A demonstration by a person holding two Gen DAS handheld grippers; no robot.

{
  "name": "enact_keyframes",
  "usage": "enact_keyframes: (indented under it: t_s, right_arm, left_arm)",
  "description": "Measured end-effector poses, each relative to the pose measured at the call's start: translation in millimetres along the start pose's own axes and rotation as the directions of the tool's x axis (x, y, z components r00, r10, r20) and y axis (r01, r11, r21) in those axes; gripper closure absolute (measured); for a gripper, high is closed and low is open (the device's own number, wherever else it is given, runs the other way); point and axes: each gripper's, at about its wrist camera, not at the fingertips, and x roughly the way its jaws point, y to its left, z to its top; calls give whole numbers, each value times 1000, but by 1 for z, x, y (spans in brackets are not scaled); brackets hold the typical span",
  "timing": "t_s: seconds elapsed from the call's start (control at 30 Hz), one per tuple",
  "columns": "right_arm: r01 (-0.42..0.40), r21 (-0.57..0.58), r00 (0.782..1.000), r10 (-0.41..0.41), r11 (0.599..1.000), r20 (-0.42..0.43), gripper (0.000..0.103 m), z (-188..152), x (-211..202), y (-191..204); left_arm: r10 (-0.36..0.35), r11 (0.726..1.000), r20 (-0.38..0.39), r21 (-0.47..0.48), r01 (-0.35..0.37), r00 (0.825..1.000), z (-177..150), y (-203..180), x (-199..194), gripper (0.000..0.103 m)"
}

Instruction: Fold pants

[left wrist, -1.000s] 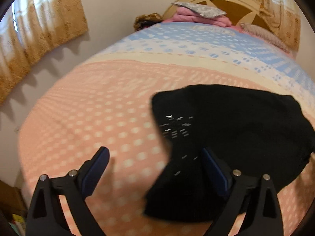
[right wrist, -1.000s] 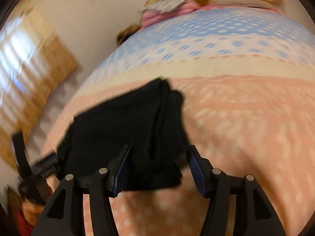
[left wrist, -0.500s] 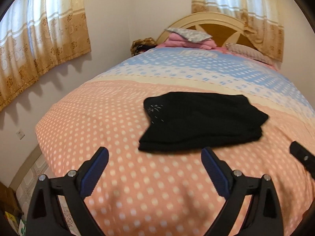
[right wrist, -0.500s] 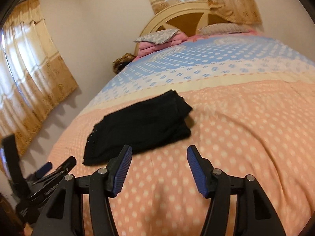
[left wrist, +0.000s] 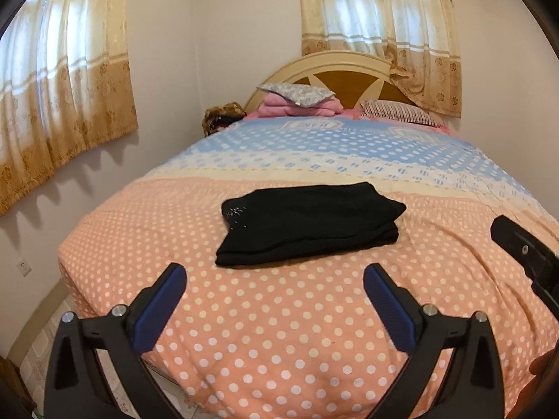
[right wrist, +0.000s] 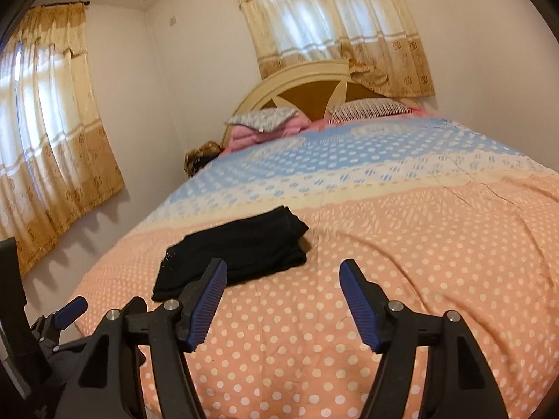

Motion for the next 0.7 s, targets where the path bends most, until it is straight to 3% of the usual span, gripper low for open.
enact_keyframes:
  t_s: [0.2, 0.7]
  right_arm:
    - [-19, -19, 1000, 19, 1000, 7, 34, -4, -5, 8]
    - [-20, 6, 1000, 20, 1000, -13, 34, -10, 0, 0]
  left_arm:
    - [5, 1000, -18, -27, -6, 1000, 0, 2, 4, 0]
    - [14, 1000, -28, 16, -13, 1000, -5, -12, 4, 0]
